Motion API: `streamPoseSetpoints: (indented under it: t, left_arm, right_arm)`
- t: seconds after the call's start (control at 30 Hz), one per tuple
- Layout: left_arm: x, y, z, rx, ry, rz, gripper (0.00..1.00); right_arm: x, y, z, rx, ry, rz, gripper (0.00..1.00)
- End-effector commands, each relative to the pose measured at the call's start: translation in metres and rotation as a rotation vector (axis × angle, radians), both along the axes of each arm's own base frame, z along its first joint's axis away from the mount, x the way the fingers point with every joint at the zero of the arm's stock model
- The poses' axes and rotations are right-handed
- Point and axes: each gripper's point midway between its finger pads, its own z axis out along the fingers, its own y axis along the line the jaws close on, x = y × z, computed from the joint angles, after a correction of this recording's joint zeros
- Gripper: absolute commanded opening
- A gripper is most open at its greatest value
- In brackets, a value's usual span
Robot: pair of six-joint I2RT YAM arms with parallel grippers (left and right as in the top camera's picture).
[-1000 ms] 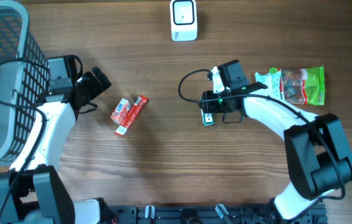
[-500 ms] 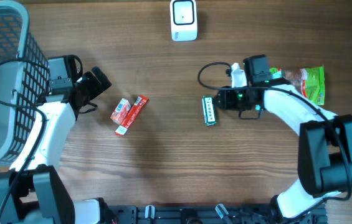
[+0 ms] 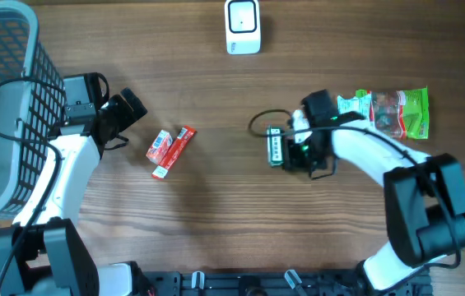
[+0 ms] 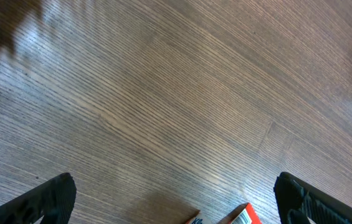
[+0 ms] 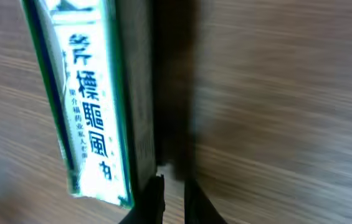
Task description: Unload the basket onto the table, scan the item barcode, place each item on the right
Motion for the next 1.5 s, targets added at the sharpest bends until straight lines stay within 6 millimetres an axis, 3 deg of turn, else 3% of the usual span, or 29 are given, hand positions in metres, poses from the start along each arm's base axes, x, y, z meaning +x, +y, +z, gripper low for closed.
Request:
streamPoseSetpoints:
  t: [0.0,0.07,0.17,0.23,0.27,0.33,0.4,0.5,0.57,0.67,0.8,0.93,1.0,1.13,1.2,1.27,1.3,1.4,1.43,1.47]
  left_arm:
    - [0.000,0.004,0.006,0.023,-0.015,-0.004,1.00]
    - [0.000,0.004,0.006,0.023,-0.015,-0.004,1.00]
    - [0.000,0.004,0.006,0.023,-0.015,-0.004,1.00]
    - [0.000,0.004,0.006,0.023,-0.015,-0.004,1.00]
    - [0.000,0.004,0.006,0.023,-0.015,-0.004,1.00]
    - [0.000,0.004,0.006,0.023,-0.015,-0.004,1.00]
    - [0.000,0.004,0.006,0.023,-0.015,-0.004,1.00]
    - [0.000,0.004,0.006,0.023,-0.015,-0.004,1.00]
    - [0.000,0.004,0.006,0.023,-0.015,-0.004,1.00]
    - [0.000,0.004,0.006,0.023,-0.015,-0.004,1.00]
    - [0.000,0.004,0.006,0.023,-0.015,-0.004,1.00]
    - [0.000,0.004,0.006,0.023,-0.015,-0.004,1.00]
    - [0.000,0.004,0.006,0.023,-0.015,-0.004,1.00]
    - [0.000,0.004,0.006,0.023,-0.015,-0.004,1.00]
    - [0.000,0.004,0.006,0.023,-0.015,-0.004,1.00]
    - [0.000,0.004,0.006,0.023,-0.015,-0.004,1.00]
    - [0.000,0.004,0.006,0.023,-0.015,-0.004,1.00]
    - [0.000,0.004,0.006,0.023,-0.015,-0.004,1.00]
    - [0.000,0.004,0.006,0.023,-0.015,-0.004,1.00]
    - [0.000,0.004,0.006,0.023,-0.015,-0.004,1.00]
  right_arm:
    - [-0.006,0.045,0.007,0.027,-0.006,-0.086,0.22]
    - [-0.010,0.086,0.016,0.125,-0.017,-0.082,0.25]
    - [-0.004,0.132,0.031,0.221,-0.125,-0.052,0.28]
    - [0.008,0.141,0.036,0.231,-0.204,-0.047,0.35]
    - [0.013,0.143,0.039,0.244,-0.230,-0.041,0.34]
    - [0.013,0.156,0.064,0.382,-0.221,0.041,0.31]
    - [0.023,0.151,0.085,0.443,-0.227,0.040,0.28]
    - [0.035,0.112,0.090,0.397,-0.160,-0.105,0.07]
    - [0.022,0.102,0.078,0.343,-0.086,-0.129,0.04]
    - [0.000,0.073,0.049,0.173,0.050,-0.299,0.04]
    - [-0.001,0.039,0.018,0.018,0.059,-0.546,0.04]
    - [0.023,0.055,0.018,0.105,-0.015,-0.682,0.04]
    - [0.024,0.065,0.015,0.116,-0.016,-0.736,0.04]
    - [0.043,0.096,0.012,0.170,-0.142,-0.800,0.04]
    - [0.054,0.102,0.018,0.188,-0.238,-0.743,0.04]
    - [0.070,0.113,0.034,0.214,-0.400,-0.523,0.04]
    - [0.077,0.123,0.051,0.232,-0.529,-0.289,0.18]
    - [0.067,0.134,0.108,0.344,-0.716,0.124,0.45]
    - [0.064,0.132,0.120,0.345,-0.779,0.239,0.54]
    - [0.061,0.118,0.127,0.272,-0.863,0.386,0.63]
